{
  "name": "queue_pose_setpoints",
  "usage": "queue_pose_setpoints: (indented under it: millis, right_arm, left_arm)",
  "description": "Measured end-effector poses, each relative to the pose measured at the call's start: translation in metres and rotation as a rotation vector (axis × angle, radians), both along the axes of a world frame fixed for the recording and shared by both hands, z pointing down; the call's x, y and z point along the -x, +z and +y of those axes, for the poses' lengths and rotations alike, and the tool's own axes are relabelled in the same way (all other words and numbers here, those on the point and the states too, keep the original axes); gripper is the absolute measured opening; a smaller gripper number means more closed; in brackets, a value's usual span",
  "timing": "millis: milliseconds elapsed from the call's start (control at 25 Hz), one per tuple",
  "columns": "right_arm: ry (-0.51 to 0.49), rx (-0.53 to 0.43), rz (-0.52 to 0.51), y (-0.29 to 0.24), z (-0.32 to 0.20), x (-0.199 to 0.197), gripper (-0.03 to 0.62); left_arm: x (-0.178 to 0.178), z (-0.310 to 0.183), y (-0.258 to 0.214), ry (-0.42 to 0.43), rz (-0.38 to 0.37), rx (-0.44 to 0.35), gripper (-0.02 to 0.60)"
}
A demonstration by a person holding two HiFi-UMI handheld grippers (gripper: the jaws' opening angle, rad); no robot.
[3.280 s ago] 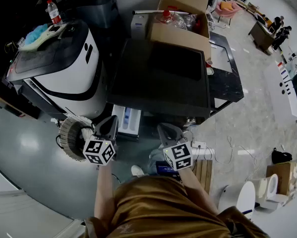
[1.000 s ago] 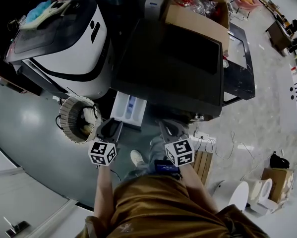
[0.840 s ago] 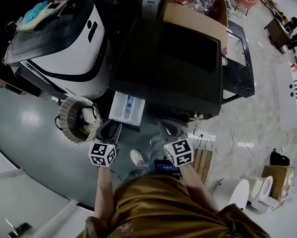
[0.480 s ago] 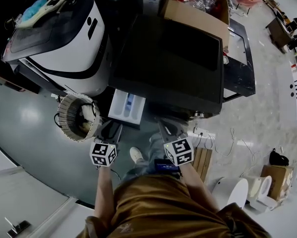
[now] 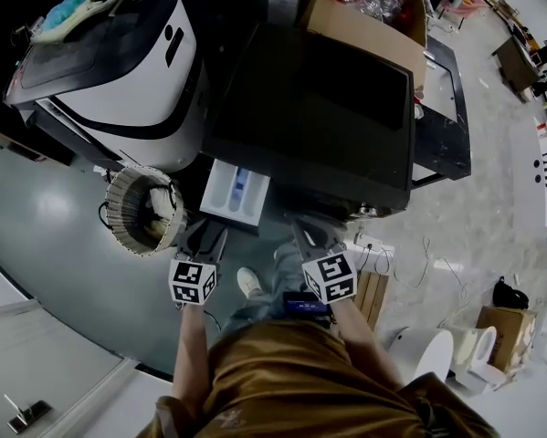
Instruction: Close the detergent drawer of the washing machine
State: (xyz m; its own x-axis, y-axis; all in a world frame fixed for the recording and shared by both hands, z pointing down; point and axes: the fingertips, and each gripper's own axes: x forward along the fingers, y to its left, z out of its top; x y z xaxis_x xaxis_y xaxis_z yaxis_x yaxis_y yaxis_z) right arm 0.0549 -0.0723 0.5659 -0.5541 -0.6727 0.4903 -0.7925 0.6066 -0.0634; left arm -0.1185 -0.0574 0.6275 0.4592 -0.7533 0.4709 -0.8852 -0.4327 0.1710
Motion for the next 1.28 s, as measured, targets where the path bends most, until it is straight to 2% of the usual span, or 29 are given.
queue_pose_setpoints:
  millis: [200,400,800,1280]
  right_arm:
    - [0.002,0.000,-0.003,-0.0005,0.0002,0.0003,0.012]
    - [0.007,0.000,-0.001,-0.0011,-0.0003,0.0012,0.012]
    - [0.007,0.010,-0.006,0.0036,-0.0015,0.0047,0.012]
    - [0.016,0.017,-0.008,0.0060,-0.0037,0.0039,0.012]
  left_arm:
    - [0.0011,0.0028,0.0047,0.006,-0.061,0.007,0.193]
    - [0.0003,0.0005,0.0046,0.004,-0.077,0.007,0.193]
    - [0.0004,-0.0025,0.0065,-0.044,-0.070,0.003,0.195]
    - [0.0012,-0.0035,0.0081,-0.046,-0.066,0.010,0.198]
